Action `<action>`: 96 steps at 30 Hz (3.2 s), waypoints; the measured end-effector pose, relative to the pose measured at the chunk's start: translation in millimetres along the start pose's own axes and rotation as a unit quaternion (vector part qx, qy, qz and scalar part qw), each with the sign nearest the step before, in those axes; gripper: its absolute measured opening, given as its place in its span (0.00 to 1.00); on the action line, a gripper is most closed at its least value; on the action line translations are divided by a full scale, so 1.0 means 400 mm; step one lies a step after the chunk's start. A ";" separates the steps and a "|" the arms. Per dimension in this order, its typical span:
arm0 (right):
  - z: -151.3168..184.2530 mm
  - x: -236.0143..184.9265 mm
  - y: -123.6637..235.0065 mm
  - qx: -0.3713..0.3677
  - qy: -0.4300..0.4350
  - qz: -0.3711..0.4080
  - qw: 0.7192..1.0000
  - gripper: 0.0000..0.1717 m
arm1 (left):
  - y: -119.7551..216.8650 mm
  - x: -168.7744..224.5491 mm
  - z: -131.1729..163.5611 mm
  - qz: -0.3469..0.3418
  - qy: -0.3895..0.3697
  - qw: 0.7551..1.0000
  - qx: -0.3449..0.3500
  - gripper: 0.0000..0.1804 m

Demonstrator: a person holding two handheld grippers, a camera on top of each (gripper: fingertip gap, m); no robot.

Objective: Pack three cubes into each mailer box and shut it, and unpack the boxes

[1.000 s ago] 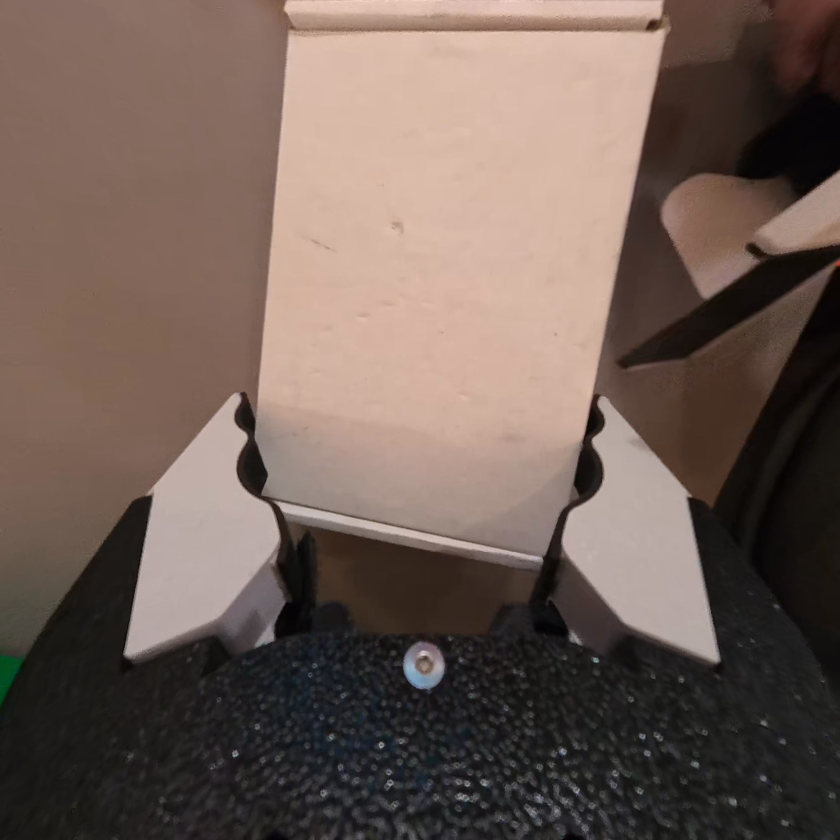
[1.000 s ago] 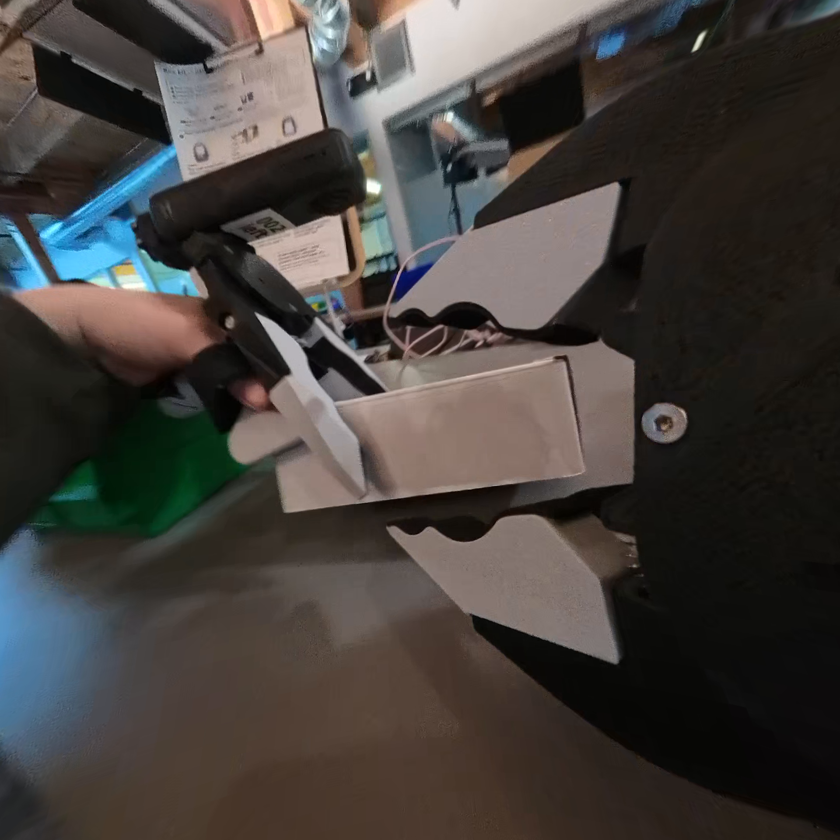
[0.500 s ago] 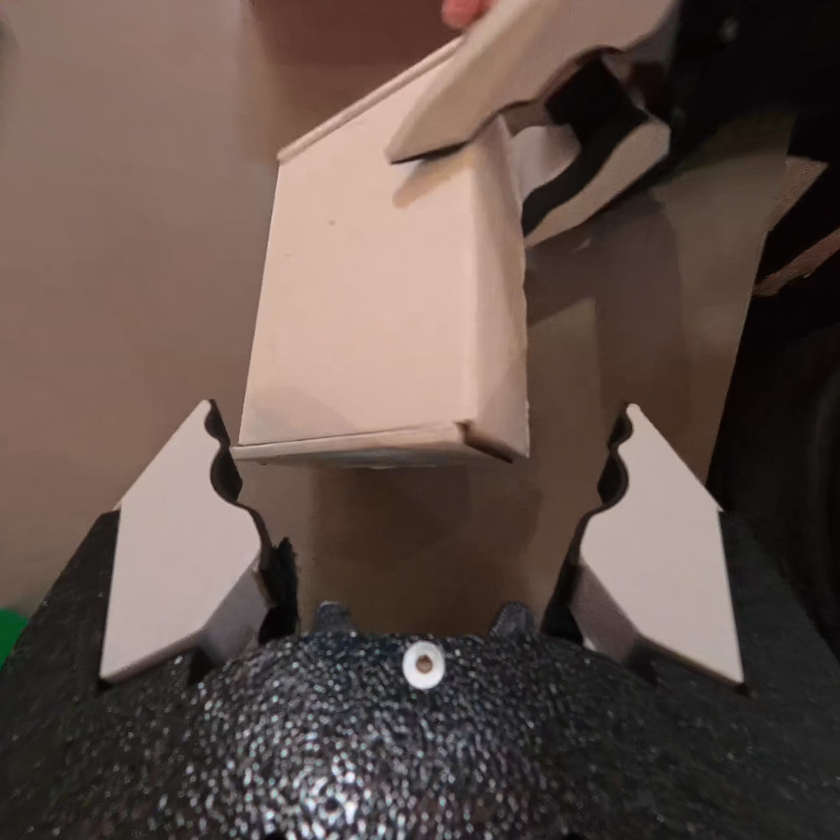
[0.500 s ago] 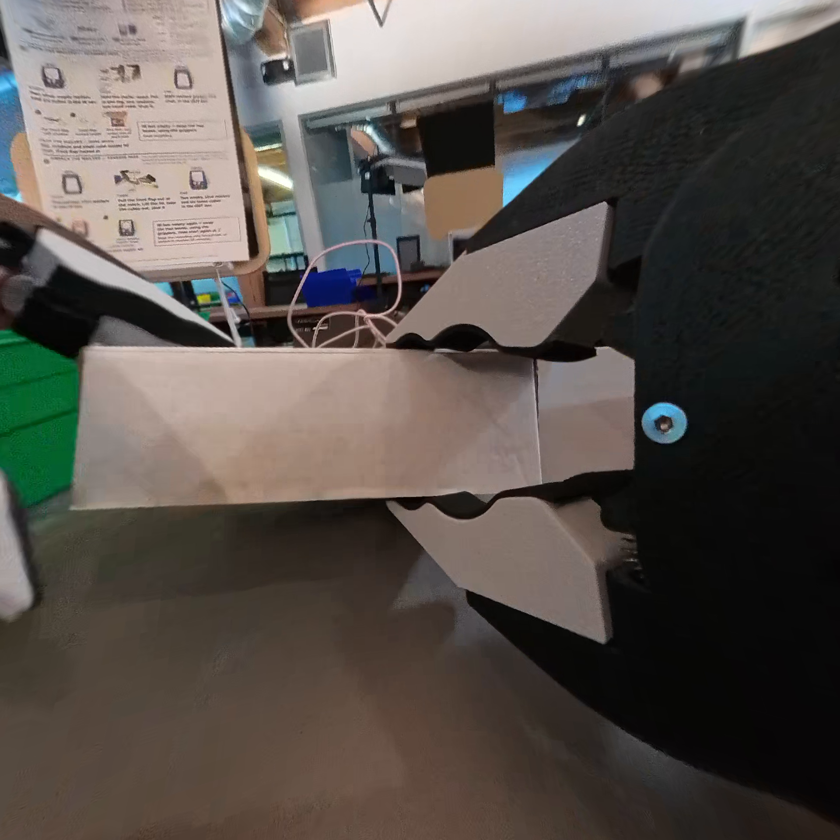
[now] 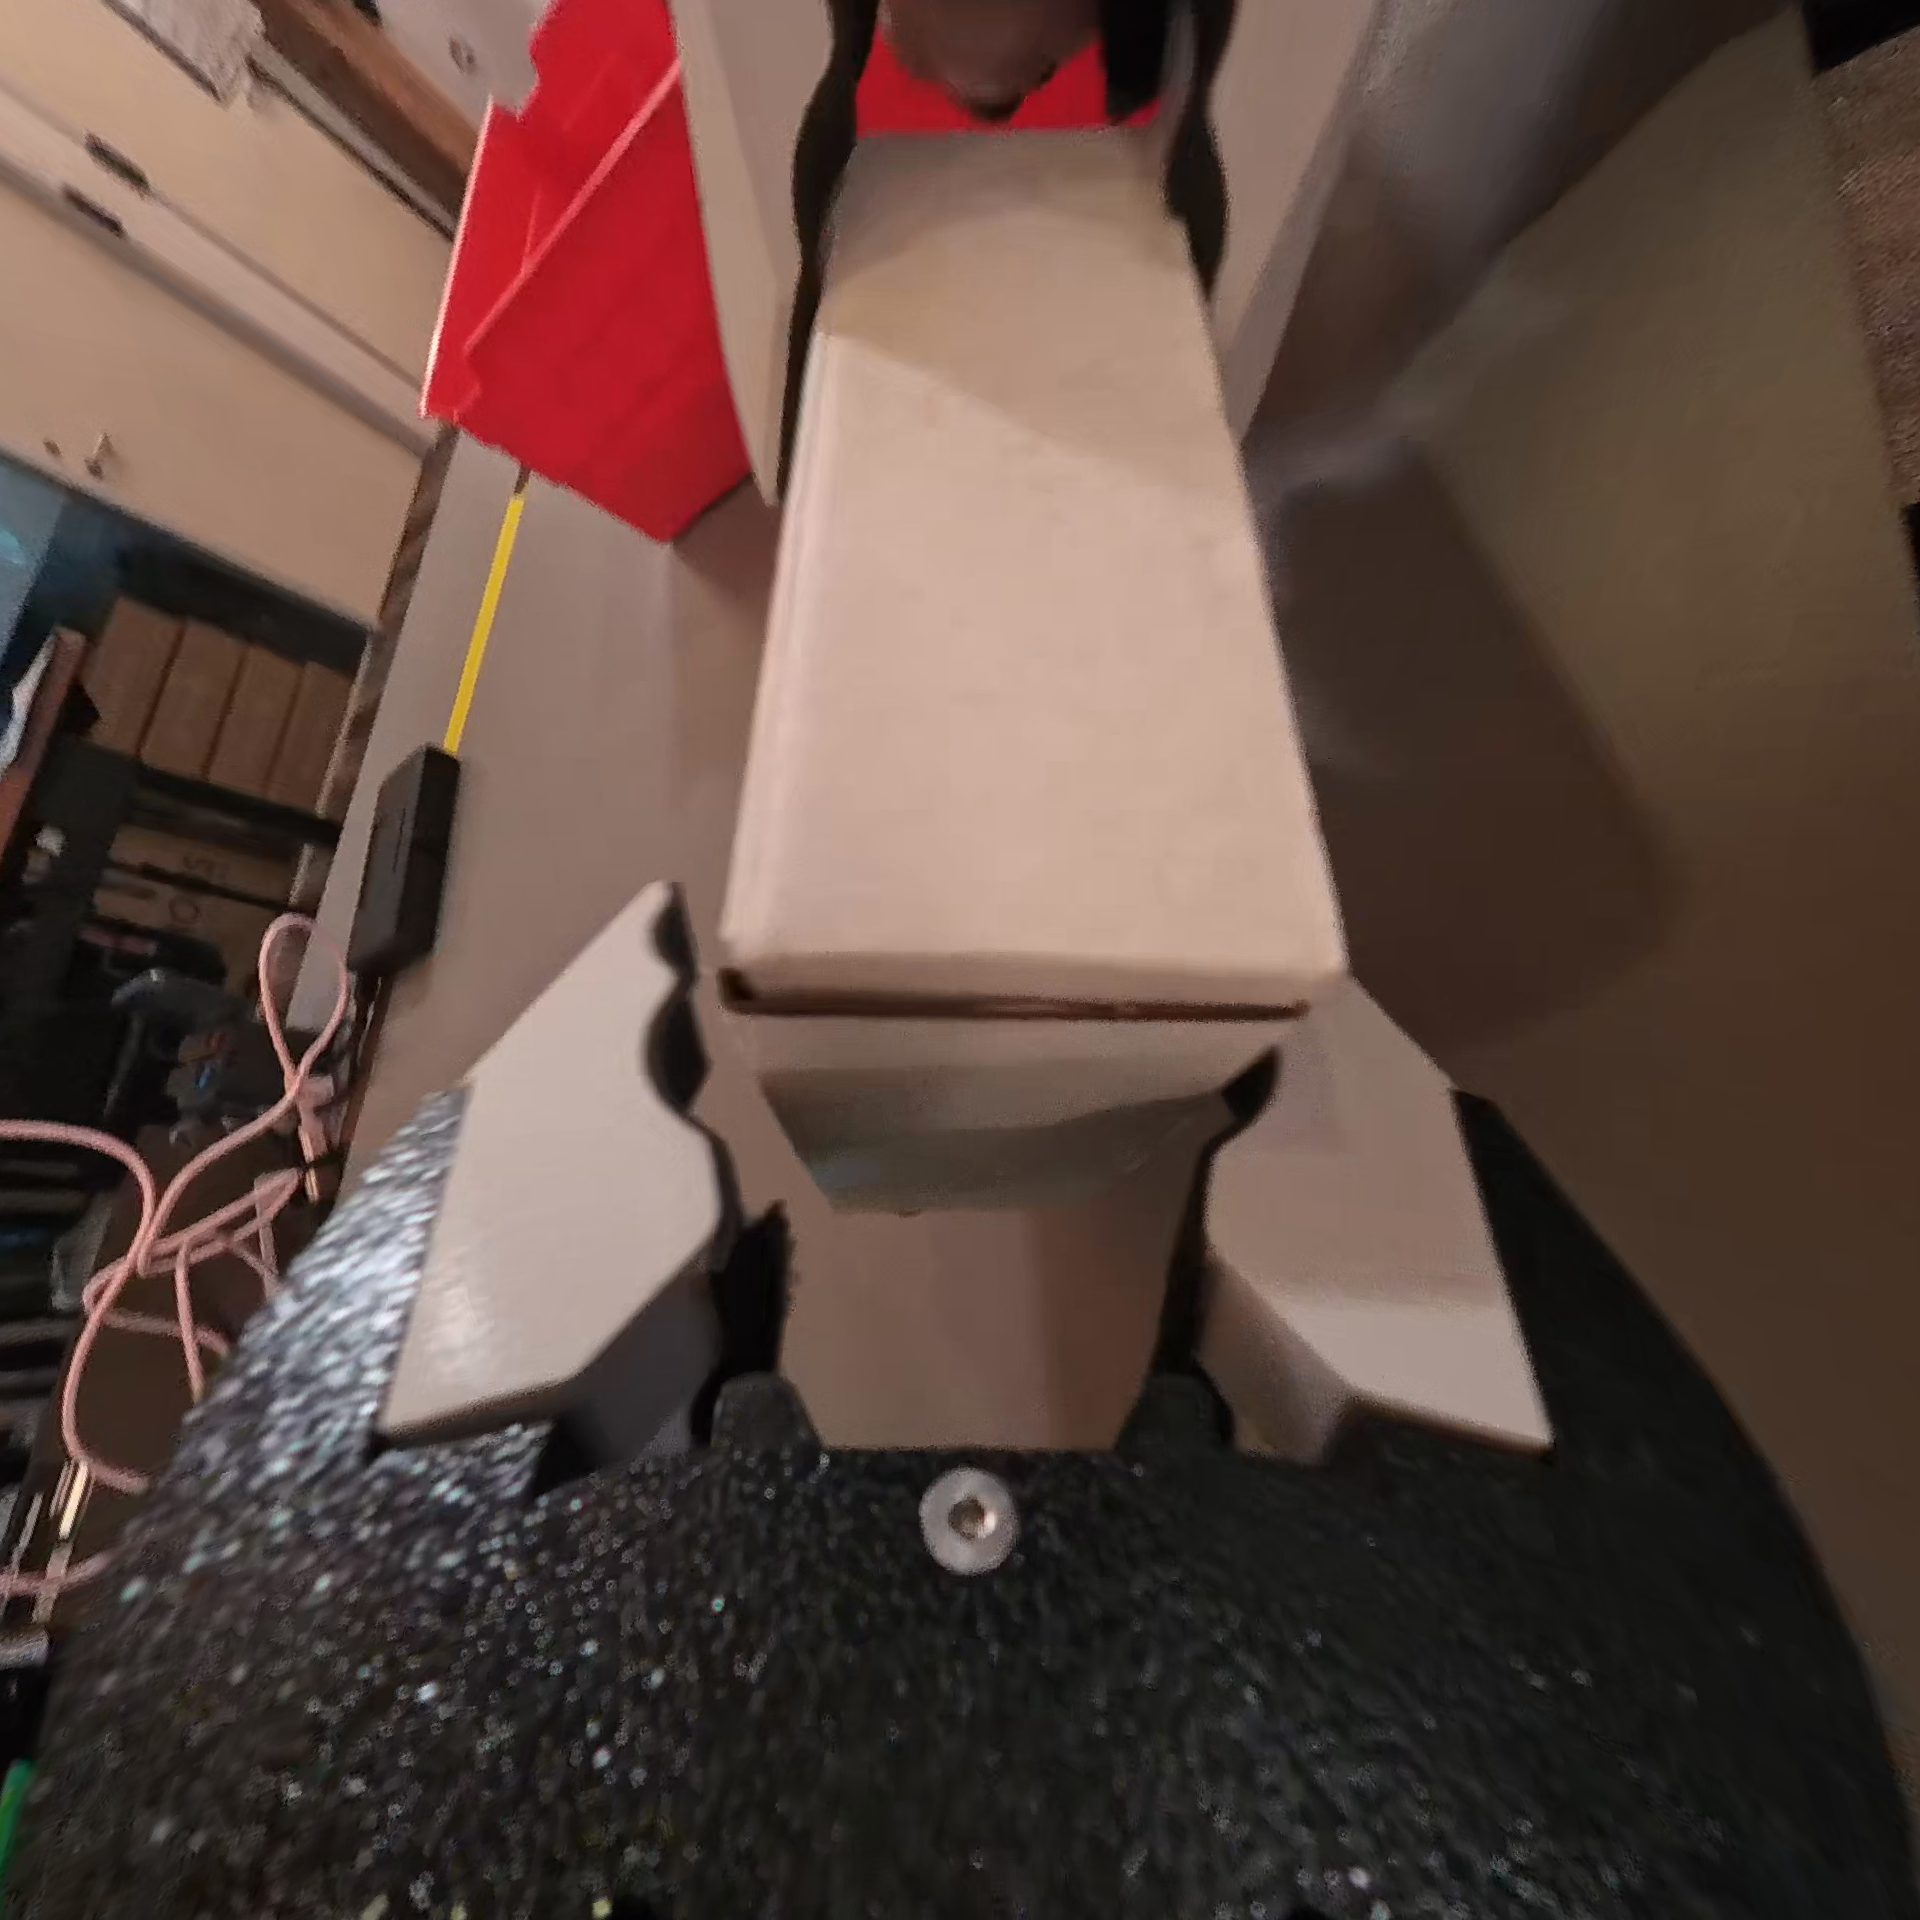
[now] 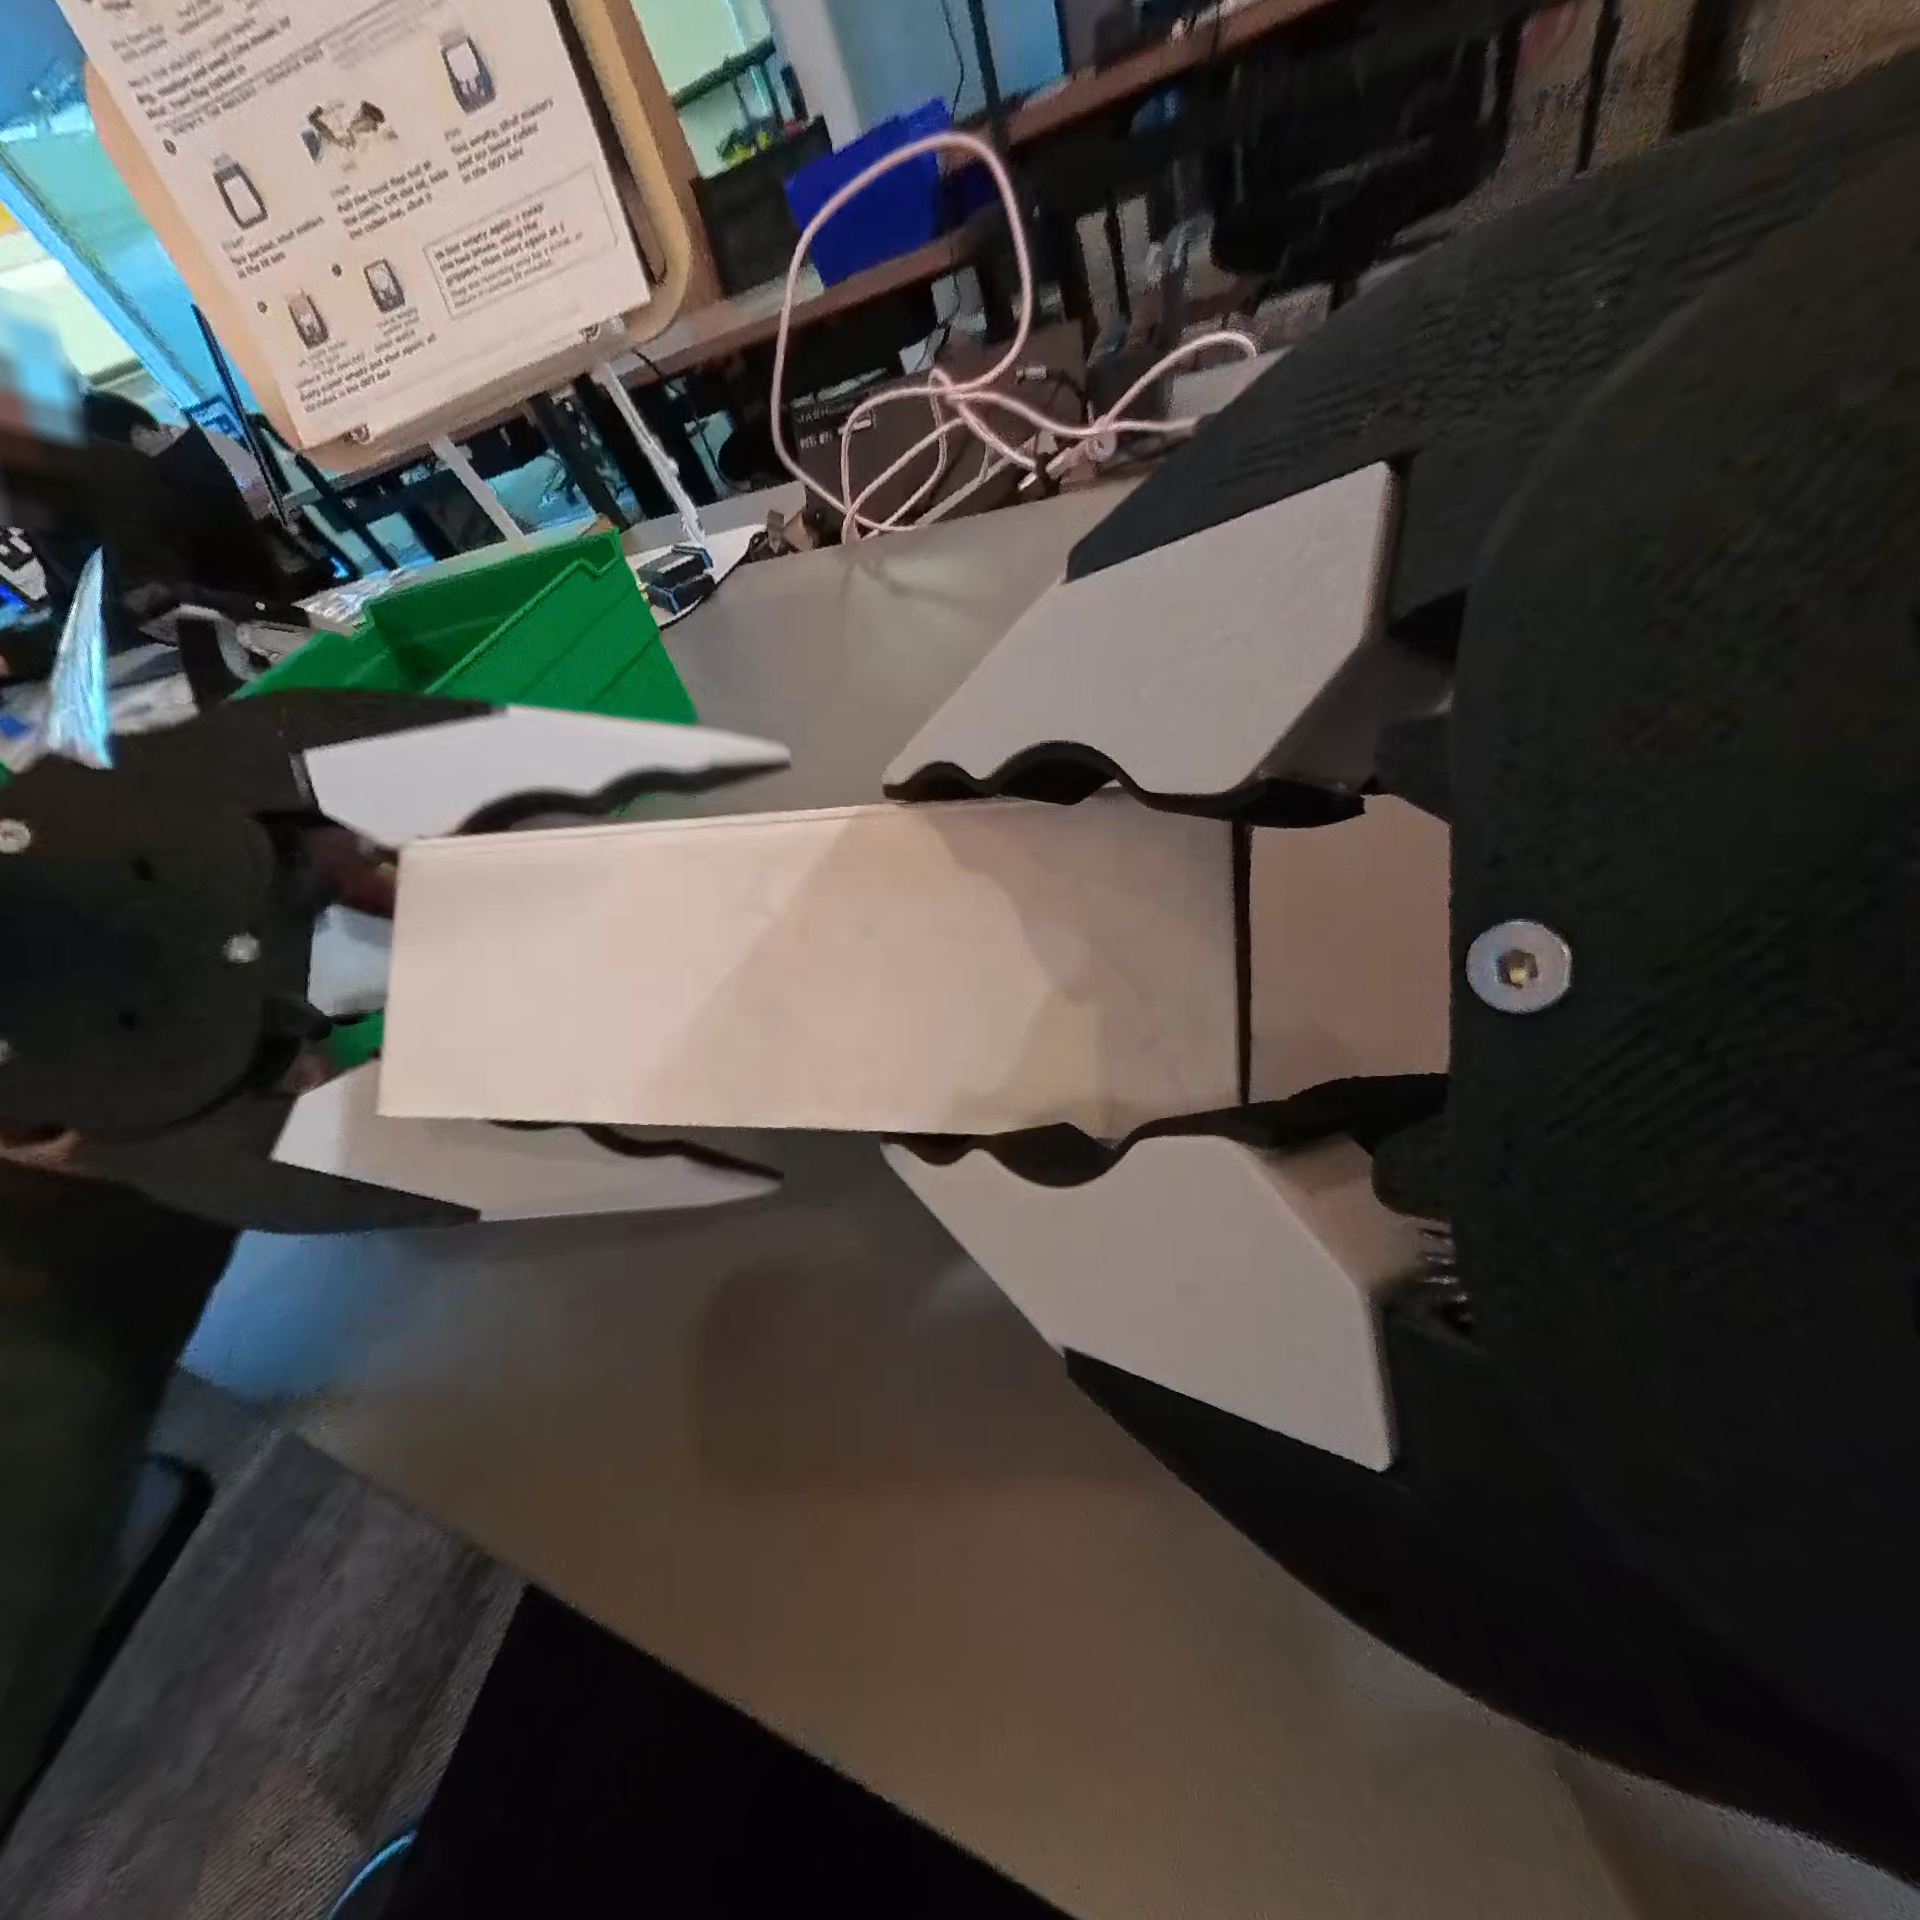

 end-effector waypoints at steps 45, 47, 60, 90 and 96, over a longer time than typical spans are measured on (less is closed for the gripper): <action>-0.104 0.045 0.036 -0.074 0.235 0.162 0.955 0.14 | 0.009 0.007 -0.038 0.099 0.205 0.973 0.030 0.40; -0.094 0.034 0.021 -0.092 0.257 0.158 0.949 0.08 | 0.005 0.008 -0.034 0.096 0.210 0.973 0.023 0.40; -0.132 0.079 0.086 -0.074 0.139 0.163 0.974 0.02 | -0.007 -0.006 -0.028 -0.042 -0.089 0.994 -0.057 0.40; -0.042 0.066 0.033 -0.198 0.091 0.142 0.965 0.01 | 0.067 -0.009 -0.148 -0.084 -0.055 0.993 0.060 0.61; -0.045 0.068 0.029 -0.210 0.089 0.152 0.962 0.00 | 0.064 -0.004 -0.124 -0.087 -0.078 0.993 -0.005 0.32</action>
Point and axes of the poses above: each gripper's, where its closed fingertips meet, y back along the fingers, z out of its underside, x = y × z across the jaws, the point moved 3 cm from there along y, back along the fingers, and after that the axes turned 10 degrees about z, right-handed, at the moved point
